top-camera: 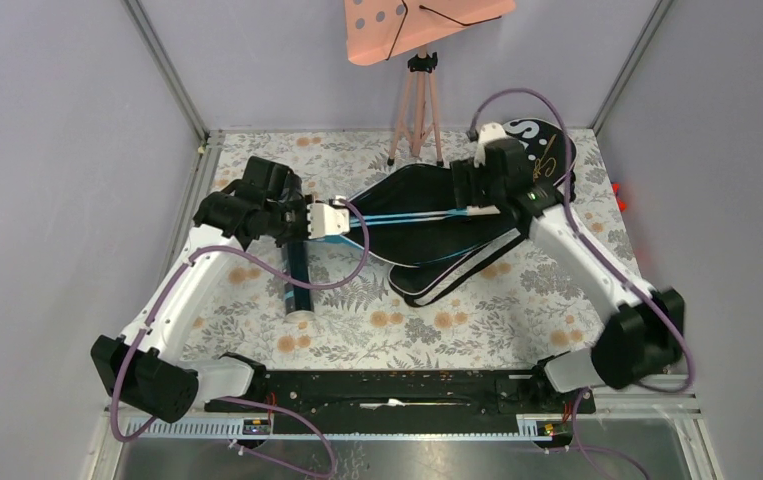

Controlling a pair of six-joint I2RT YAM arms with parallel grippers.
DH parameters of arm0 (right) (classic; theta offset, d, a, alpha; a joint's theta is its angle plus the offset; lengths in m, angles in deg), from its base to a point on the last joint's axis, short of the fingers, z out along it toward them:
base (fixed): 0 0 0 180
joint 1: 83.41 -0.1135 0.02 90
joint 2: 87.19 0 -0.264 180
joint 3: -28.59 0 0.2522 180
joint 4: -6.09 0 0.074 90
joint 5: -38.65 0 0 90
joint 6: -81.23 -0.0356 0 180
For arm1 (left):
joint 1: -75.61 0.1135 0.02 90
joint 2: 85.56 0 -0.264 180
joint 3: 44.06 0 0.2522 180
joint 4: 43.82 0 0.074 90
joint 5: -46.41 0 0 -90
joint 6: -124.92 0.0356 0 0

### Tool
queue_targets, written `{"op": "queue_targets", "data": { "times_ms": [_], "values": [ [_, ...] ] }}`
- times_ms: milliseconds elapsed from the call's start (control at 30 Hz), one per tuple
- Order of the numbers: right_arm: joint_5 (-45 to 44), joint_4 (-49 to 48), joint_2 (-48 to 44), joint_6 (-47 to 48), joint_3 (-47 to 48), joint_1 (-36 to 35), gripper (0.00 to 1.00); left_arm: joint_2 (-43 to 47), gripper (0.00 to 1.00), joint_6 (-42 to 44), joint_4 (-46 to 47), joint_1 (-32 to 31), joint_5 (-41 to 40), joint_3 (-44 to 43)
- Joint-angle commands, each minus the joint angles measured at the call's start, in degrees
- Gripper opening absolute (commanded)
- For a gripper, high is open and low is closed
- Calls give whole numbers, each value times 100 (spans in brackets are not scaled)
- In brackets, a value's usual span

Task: Pack up the badminton gear
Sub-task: Adjust the racket in the racket bag.

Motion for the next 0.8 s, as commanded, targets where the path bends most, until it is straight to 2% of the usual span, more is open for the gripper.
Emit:
{"op": "queue_targets", "data": {
  "times_ms": [0,100,133,167,300,400,467,633,767],
  "values": [
    [2594,-1682,-1327,-506,-1626,-51,83,228,0,-141,-334,-93,1868,-52],
    [4400,-3216,-1886,-684,-2979,-130,81,320,0,-63,-516,-210,2461,78],
    [4634,-3457,-1989,-661,-3290,-263,80,354,0,-26,-515,-272,2539,160],
    [4662,-3805,-2051,-463,-3490,-526,80,373,0,-16,-504,-364,2563,229],
    [4158,-3995,-1635,676,-3512,-1313,76,379,0,95,-483,-887,2202,424],
    [4209,-3917,-1005,602,-3099,-1442,69,310,0,-237,-270,-996,2093,414],
    [4423,-4027,-726,655,-3020,-1613,68,196,0,-563,-167,-1002,2012,337],
    [4415,-5047,-689,935,-3337,-2224,70,-182,0,-938,-163,-1008,1949,162],
    [3995,-6015,-809,896,-3634,-2420,72,-451,0,-1198,-158,-1010,1988,10]
  ]
}}
